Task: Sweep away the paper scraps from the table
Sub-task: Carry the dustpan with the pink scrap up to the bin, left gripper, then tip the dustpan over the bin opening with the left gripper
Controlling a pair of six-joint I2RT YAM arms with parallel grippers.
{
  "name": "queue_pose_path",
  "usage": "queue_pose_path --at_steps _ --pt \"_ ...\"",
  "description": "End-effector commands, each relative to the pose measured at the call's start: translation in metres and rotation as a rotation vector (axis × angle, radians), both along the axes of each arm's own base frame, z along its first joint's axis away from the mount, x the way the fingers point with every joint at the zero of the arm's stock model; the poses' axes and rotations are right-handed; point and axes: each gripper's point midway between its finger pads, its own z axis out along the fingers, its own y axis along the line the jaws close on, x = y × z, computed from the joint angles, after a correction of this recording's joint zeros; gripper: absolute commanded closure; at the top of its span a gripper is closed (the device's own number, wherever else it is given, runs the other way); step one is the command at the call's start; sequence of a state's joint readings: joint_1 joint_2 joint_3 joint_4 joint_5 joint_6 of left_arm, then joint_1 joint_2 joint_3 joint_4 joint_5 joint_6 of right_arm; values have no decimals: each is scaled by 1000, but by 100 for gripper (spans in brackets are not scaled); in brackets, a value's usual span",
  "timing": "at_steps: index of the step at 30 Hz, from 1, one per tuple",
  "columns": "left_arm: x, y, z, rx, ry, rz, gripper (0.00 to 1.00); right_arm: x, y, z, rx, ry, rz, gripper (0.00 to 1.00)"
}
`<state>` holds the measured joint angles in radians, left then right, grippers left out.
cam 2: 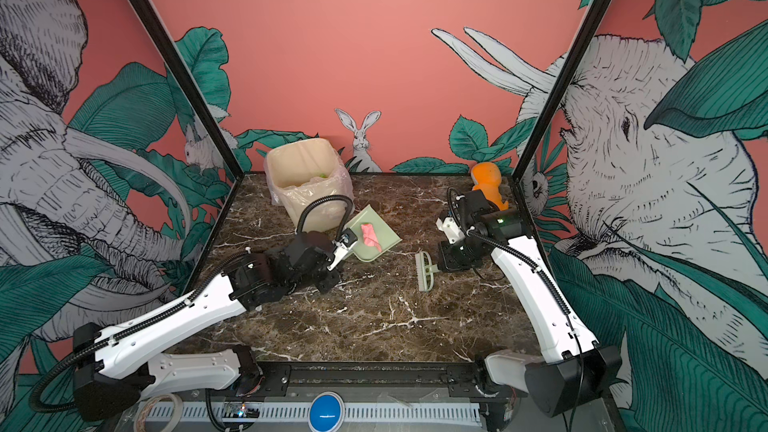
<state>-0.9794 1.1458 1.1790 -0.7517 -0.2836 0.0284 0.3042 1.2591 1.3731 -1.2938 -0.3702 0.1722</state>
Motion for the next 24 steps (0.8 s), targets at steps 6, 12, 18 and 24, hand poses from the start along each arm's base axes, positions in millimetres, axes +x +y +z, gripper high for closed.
queue_pose_path --at_steps 6,12,18,24 --pt "13 52 45 -1 33 127 97 -3 1 4 39 -22 -1 100" --pt "35 88 71 -39 32 243 97 -4 0 5 45 -22 -1 100" --pt "59 121 83 -51 30 340 97 -7 -3 6 46 -27 -9 100" --pt "87 152 97 -71 8 432 97 -7 -3 5 58 -26 -17 100"
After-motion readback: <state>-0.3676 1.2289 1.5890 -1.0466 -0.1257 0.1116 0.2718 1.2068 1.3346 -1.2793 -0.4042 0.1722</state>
